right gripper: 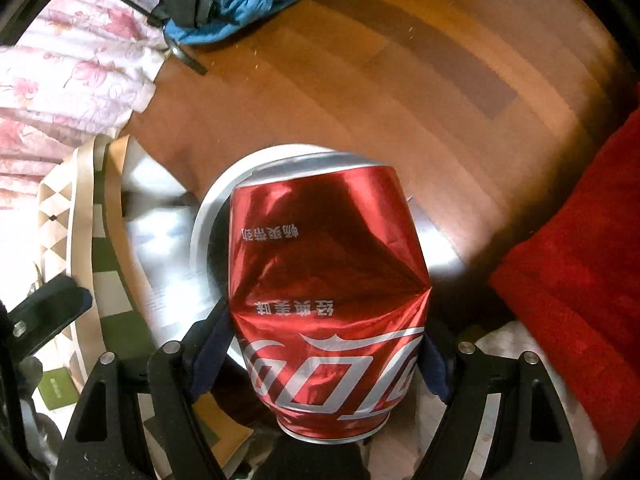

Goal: Collect trash
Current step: 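Carry the can and carton over the trash bin with both tools, then open both tools to drop the can and carton into the bin, then grasp the yellow chip bag with the left tool while the right tool grasps the green medicine box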

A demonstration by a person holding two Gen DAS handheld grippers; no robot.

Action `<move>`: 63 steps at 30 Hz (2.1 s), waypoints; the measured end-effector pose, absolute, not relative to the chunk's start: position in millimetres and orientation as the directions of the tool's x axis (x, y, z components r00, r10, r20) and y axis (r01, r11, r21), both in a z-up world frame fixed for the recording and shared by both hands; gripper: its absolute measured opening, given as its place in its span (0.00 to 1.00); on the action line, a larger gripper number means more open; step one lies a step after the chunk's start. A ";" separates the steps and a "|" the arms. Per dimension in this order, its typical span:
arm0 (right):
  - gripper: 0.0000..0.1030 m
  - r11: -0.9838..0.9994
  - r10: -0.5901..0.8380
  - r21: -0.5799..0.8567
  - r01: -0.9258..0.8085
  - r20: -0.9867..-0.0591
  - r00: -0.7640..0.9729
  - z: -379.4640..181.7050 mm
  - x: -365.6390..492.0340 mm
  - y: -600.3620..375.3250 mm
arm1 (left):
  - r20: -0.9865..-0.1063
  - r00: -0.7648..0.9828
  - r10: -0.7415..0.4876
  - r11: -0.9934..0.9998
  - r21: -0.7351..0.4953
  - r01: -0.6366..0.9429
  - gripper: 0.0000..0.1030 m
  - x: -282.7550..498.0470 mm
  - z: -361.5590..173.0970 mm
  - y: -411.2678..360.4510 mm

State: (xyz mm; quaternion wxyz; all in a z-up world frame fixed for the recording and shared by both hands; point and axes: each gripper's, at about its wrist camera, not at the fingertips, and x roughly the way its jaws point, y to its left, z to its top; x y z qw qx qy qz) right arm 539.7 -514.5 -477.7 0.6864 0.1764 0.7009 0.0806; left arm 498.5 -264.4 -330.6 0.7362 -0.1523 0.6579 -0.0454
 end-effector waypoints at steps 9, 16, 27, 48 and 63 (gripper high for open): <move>1.00 0.953 0.269 0.265 0.145 -0.963 -0.014 -476.2 530.1 -513.7 | -0.975 0.198 -0.097 0.986 -0.121 -0.116 0.92 470.2 -318.6 -254.0; 1.00 0.988 0.153 0.153 0.032 -0.988 0.004 -427.9 511.7 -501.7 | -0.967 0.255 -0.006 0.992 -0.039 -0.123 0.92 444.0 -294.8 -247.8; 1.00 0.993 0.117 0.116 -0.023 -0.992 0.050 -366.5 474.8 -496.7 | -0.955 0.298 0.013 0.993 -0.024 -0.119 0.92 417.8 -256.3 -246.5; 1.00 0.972 0.232 0.229 -0.044 -0.931 0.280 -204.3 417.6 -475.6 | -0.866 0.500 0.011 0.981 -0.087 -0.172 0.92 348.4 -133.9 -199.4; 1.00 0.880 0.335 0.279 -0.385 -0.938 0.087 -244.6 372.1 -211.3 | -0.897 0.267 0.353 0.797 0.138 -0.589 0.92 224.3 -204.6 36.7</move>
